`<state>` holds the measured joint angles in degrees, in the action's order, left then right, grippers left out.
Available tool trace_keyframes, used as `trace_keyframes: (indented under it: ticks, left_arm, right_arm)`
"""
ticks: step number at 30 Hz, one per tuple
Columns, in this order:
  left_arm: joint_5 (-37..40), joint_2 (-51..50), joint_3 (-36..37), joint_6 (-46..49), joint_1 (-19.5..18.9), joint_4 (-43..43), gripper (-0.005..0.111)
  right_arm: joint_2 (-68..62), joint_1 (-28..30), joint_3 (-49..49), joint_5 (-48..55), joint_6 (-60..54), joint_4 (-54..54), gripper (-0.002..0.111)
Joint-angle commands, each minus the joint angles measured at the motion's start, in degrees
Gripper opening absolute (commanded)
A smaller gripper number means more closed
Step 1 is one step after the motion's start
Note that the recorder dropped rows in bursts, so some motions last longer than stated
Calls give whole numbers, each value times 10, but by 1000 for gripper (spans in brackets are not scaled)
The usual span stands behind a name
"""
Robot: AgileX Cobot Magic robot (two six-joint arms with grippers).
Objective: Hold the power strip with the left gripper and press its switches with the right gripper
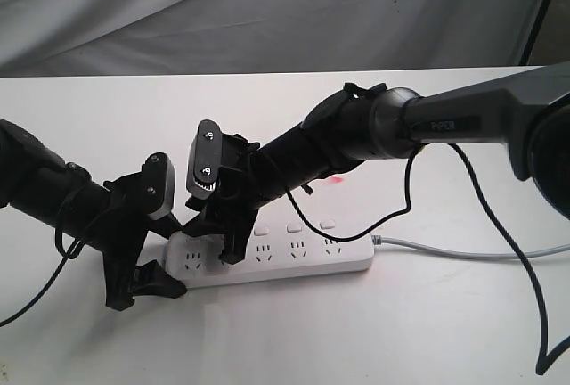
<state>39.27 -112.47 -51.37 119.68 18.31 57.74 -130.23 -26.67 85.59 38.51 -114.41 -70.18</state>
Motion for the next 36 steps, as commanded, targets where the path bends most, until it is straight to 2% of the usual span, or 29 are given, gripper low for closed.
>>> trace_keyframes:
  ticks: [1,22,36]
  left_arm:
    - [0,-1,-3,2,3,3,57]
    - [0,-1,-3,2,3,3,57]
    - [0,-1,-3,2,3,3,57]
  right_arm:
    - [-2,-2,2,-3,-9,4,37]
    - [-2,-8,2,-20,-10,81,37]
    - [-20,-12,2,-18,-7,81,37]
